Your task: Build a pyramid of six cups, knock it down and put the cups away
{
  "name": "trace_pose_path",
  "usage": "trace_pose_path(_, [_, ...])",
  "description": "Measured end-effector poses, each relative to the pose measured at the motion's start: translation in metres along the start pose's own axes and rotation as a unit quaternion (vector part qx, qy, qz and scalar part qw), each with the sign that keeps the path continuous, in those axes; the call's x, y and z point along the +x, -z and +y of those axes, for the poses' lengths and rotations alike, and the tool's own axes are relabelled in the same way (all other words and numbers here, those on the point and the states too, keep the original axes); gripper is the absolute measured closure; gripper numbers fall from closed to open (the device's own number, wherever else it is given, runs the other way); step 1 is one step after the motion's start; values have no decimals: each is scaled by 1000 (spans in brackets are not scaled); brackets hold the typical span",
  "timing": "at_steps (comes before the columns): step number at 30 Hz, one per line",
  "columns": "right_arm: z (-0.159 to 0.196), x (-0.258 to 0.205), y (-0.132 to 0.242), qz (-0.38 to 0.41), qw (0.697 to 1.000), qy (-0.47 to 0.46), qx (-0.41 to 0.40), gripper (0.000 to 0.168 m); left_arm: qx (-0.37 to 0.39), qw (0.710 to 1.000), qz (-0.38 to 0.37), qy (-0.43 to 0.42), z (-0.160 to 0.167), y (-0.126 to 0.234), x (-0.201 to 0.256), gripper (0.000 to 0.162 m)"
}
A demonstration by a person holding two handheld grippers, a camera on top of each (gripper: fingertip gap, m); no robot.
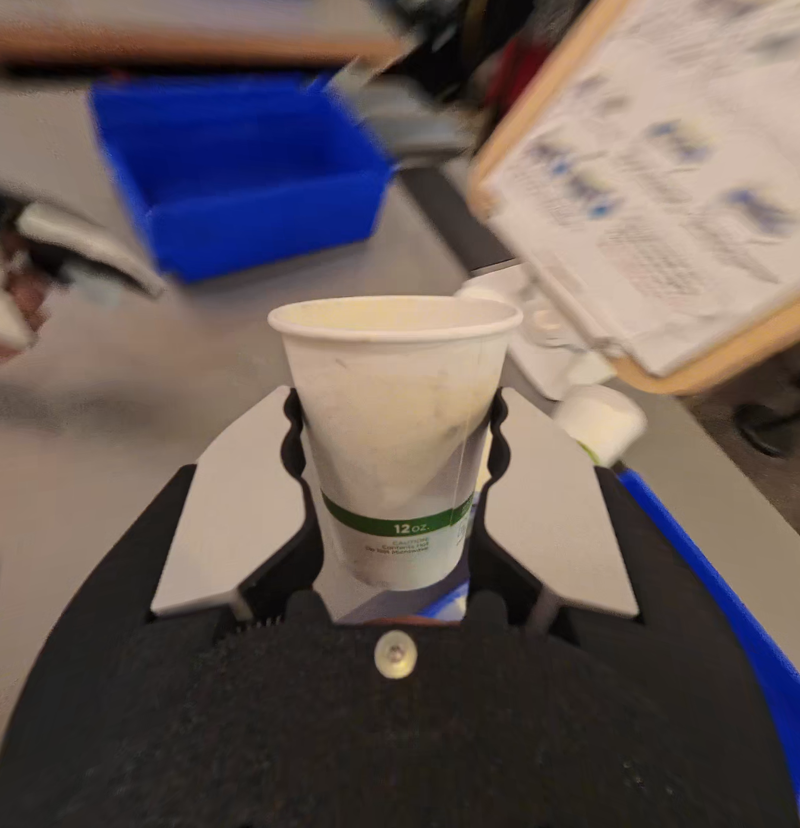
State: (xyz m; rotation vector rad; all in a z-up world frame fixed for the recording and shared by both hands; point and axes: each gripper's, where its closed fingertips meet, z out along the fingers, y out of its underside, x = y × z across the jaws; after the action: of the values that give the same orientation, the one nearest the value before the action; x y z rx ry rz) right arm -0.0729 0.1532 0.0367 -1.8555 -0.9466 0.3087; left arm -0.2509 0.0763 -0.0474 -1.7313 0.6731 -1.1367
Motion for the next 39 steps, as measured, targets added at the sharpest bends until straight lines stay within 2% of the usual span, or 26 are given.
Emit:
trace_pose_path(2, [10, 52, 31, 107, 988, -68, 93, 88, -20, 1000, -18, 12, 21, 2, -10, 76])
trace_pose_path(4, [31, 96, 60, 186, 958, -136, 171, 88, -32, 999, -17, 21, 31, -1, -14, 78])
trace_pose_path(7, [71, 145, 85, 284, 912, -183, 233, 88, -50, 998, -1, 30, 40, -9, -11, 78])
trace_pose_path(12, [110, 188, 76, 363, 877, -200, 243, 88, -76, 997, -5, -6, 53, -14, -6, 80])
trace_pose_path(17, [140, 207, 41, 365, 887, -231, 166, 88, -82, 997, -1, -15, 54, -13, -6, 81])
trace_pose_path(22, [168, 200, 22, 322, 901, -280, 77, 87, -88, 996, 0, -11, 56, -14, -11, 82])
trace_pose_path(26, [178, 190, 26, 297, 907, -294, 44, 85, -96, 995, 4, -10, 59, -15, -9, 82])
trace_pose_path(29, [186, 176, 28, 259, 916, -307, 0, 77, -102, 995, 6, -17, 62, -16, -7, 82])
trace_pose_path(33, [189, 152, 41, 238, 927, -286, -51, 74, -109, 994, 7, -26, 65, -17, -4, 82])
trace_pose_path(35, [180, 137, 52, 244, 930, -269, -51, 76, -112, 993, 9, -24, 65, -17, -4, 82])
trace_pose_path(37, [149, 114, 63, 254, 941, -224, 1, 81, -110, 994, 6, -20, 65, -16, -6, 83])
trace_pose_path(39, [113, 69, 60, 221, 959, -168, 58, 84, -109, 994, 6, -17, 64, -16, -8, 83])
